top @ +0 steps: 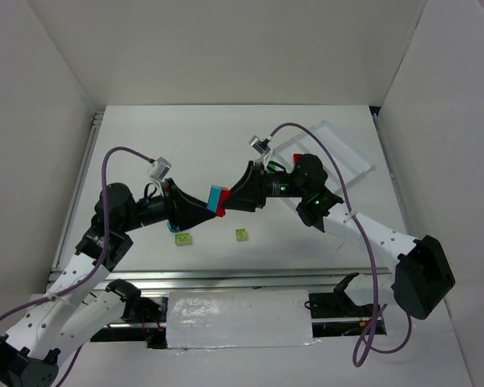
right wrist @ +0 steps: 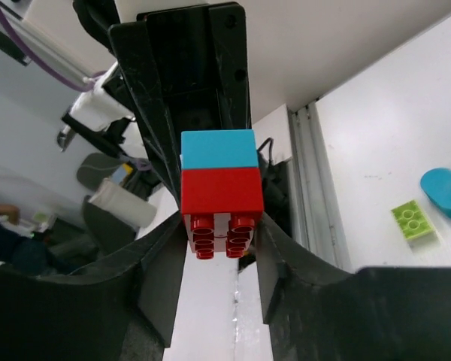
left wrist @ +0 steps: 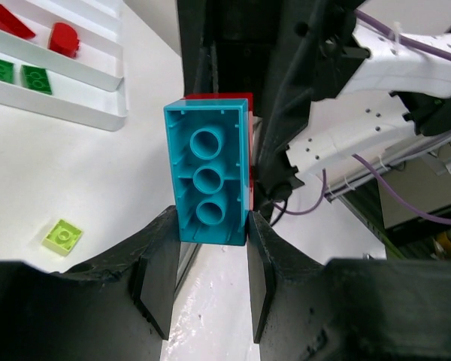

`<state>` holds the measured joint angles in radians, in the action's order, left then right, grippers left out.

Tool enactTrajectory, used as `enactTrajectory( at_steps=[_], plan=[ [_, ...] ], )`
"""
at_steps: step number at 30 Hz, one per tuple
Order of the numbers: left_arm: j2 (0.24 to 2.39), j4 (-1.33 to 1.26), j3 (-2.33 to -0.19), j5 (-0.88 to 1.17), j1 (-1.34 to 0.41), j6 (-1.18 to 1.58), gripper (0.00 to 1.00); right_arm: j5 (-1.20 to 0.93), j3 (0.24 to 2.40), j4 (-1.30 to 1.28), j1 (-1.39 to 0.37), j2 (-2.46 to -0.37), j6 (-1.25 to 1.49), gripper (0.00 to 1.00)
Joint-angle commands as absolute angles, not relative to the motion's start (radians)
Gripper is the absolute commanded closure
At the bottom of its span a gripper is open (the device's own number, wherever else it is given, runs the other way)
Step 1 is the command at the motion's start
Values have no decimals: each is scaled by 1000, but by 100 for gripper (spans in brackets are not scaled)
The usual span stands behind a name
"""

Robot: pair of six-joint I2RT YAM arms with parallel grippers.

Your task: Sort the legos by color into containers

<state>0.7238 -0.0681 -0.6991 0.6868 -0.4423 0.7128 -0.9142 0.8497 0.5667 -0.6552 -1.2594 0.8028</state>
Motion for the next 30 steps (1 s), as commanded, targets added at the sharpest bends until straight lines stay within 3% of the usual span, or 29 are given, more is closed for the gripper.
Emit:
enactTrajectory(
  at_steps=[1, 2, 3, 11, 16, 21, 22, 24, 25, 27, 30],
  plan=[
    [719, -126, -735, 704, -446, 712, 100, -954, 848, 640, -646, -1227, 801, 55],
    [721, -126, -738, 706, -446, 712, 100, -953, 850, 641, -646, -1229, 799, 67],
    [721, -127, -736, 706, -445, 713, 100, -948, 853, 640, -646, -1232, 804, 100],
    [701, -16, -779, 635, -446, 669, 100, -996, 842, 579, -595, -1243, 683, 100],
    [681, 92, -854, 569, -443, 621, 100, -1170, 772, 627, -474, -1279, 670, 100],
    [693, 104, -868, 540, -445, 615, 100, -1131, 749, 565, -423, -1278, 611, 100],
    [698, 130, -876, 511, -445, 604, 100, -950, 794, 320, -376, -1272, 562, 100],
    [721, 214, -925, 425, -445, 583, 100, -637, 847, 125, -327, -1287, 582, 100],
    [730, 320, -946, 317, -445, 557, 100, -233, 939, -149, -266, -1314, 639, 100],
    [762, 455, -995, 171, -443, 514, 100, -31, 1081, -391, -195, -1432, 705, 100],
    [775, 532, -1015, 89, -445, 479, 100, 229, 1190, -501, -140, -1551, 707, 100]
  ],
)
